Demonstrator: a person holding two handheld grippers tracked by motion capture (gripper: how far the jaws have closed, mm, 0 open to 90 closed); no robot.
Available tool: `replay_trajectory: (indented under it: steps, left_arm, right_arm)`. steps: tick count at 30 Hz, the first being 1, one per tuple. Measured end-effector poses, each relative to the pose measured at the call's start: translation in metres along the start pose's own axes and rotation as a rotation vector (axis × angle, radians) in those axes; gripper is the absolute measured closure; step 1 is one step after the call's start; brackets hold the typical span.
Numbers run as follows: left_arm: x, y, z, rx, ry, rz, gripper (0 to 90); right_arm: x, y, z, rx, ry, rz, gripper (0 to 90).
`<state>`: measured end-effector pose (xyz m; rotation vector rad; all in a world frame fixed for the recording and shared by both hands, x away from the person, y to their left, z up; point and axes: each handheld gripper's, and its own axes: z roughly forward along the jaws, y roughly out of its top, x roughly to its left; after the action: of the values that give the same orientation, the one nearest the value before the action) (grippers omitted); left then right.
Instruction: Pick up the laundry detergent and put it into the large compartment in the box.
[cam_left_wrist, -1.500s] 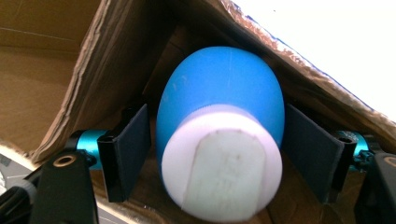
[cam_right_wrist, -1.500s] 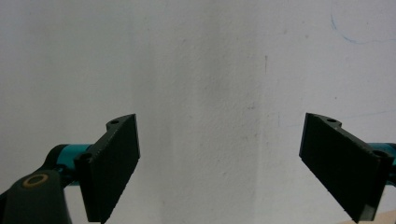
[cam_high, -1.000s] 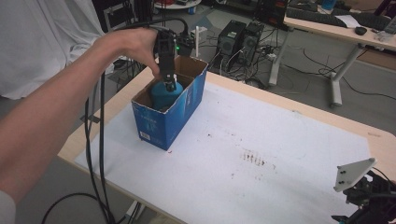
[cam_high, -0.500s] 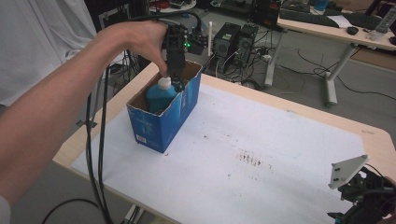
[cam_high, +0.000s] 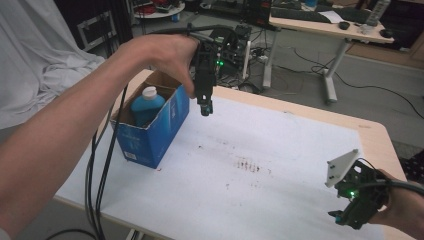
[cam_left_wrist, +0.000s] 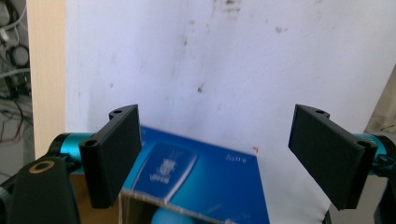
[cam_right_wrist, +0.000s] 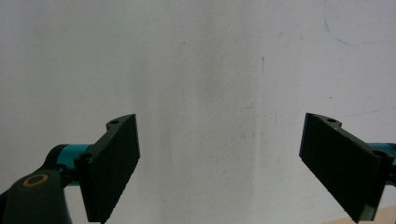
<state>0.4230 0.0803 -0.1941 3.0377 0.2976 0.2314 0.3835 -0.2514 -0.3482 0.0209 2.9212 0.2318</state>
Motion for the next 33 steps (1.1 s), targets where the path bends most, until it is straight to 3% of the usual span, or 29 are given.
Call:
replay_trajectory:
  steps: [5,11,18,22,33]
  left_arm:
    - [-0.01,0.025,0.011,-0.014,0.008,0.089,17.0]
    - [-0.022,0.046,0.031,-0.01,-0.018,0.142,14.6]
    - [-0.034,0.06,0.067,-0.016,-0.05,0.158,14.6]
    - [-0.039,0.064,0.087,0.011,-0.045,0.159,14.6]
    - [-0.045,0.063,0.123,0.011,-0.1,0.119,14.6]
  right_arm:
    - [0.0,0.001,-0.001,-0.005,-0.003,-0.001,11.4]
    - [0.0,0.003,-0.002,-0.004,-0.005,0.008,11.4]
    - [-0.001,0.007,0.0,0.004,-0.007,0.002,11.4]
    - [0.0,0.009,-0.003,-0.002,-0.014,0.011,11.4]
    - [0.002,0.021,-0.004,-0.009,-0.017,-0.016,11.4]
